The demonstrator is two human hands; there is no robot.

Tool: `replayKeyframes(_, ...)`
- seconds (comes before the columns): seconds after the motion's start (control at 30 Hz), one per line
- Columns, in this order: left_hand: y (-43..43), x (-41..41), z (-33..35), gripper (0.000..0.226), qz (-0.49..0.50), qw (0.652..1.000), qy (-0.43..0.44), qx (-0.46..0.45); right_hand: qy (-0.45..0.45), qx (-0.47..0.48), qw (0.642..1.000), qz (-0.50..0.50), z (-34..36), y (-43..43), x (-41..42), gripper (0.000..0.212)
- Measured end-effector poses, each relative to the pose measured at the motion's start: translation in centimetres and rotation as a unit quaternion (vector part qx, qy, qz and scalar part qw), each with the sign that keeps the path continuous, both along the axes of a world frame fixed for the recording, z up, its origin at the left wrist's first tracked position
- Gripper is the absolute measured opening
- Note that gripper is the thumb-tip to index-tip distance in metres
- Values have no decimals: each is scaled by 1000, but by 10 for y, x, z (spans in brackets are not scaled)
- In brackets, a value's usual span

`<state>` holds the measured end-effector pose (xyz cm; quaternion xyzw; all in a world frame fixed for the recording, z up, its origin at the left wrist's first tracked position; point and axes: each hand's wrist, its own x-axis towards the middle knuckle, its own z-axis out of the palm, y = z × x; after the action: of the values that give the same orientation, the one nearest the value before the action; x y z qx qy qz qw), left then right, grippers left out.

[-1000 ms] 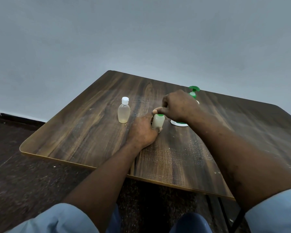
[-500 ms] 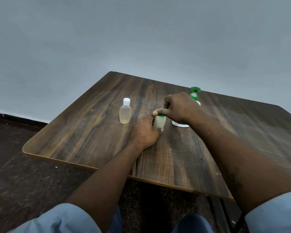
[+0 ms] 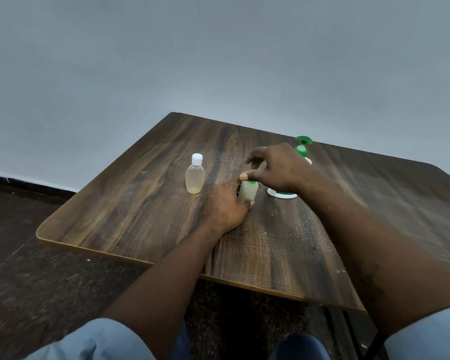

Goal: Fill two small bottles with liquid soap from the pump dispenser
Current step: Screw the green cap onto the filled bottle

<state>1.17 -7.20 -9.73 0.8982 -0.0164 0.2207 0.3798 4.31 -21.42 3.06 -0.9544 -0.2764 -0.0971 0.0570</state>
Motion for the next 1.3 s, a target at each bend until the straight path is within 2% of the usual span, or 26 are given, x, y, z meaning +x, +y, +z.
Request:
replayKeyframes(0.07,0,1,-1,49,-3,1000,-1,-11,28,-18,999,34,7,-2,-1,31)
replayKeyframes(0.13,0,0,-1,52,-7,1000,0,-15,-4,-15,1000,9,2,0,0,21)
replayKeyframes(0.2,0,0,-1,57,-8,1000,-1,-14,-43,-6,998,-35,-6,2,1,36)
replayKeyframes(0.27,0,0,-1,55,-3,1000,-3,-8,-43,6,998,-40,-12,3,-1,48)
replayKeyframes(0.37,0,-1,0,49,-2,1000,-4,-11,6,11,1000,13,-10,-1,-4,47)
replayKeyframes(0.47,0,-1,1,50,-8,1000,-3,-14,-21,-10,1000,-2,-12,-1,-1,37)
replayKeyframes(0.57,0,-2,1,49,-3,1000,2,-12,-55,4,997,-61,-20,2,1,51)
replayKeyframes(0.63,0,-2,1,50,-1,1000,7,-17,-34,31,998,-48,-20,0,0,55)
replayKeyframes(0.7,0,-3,2,48,-5,1000,8,-19,9,54,998,-9,-15,-3,-2,50)
replayKeyframes(0.8,1,-2,2,47,-10,1000,6,-15,-7,48,999,-7,-15,-3,-3,34)
replayKeyframes(0.93,0,-4,3,52,-7,1000,3,-17,-43,53,997,-43,-19,5,-3,39)
replayKeyframes(1.1,0,-4,3,48,-9,1000,-3,-13,14,43,999,-25,-18,1,-4,41)
replayKeyframes(1.2,-1,-6,5,51,-14,1000,3,-20,0,80,995,-56,-25,2,-4,37)
replayKeyframes(1.3,0,-6,5,45,-12,1000,6,-22,-13,109,990,-85,-33,8,-4,38)
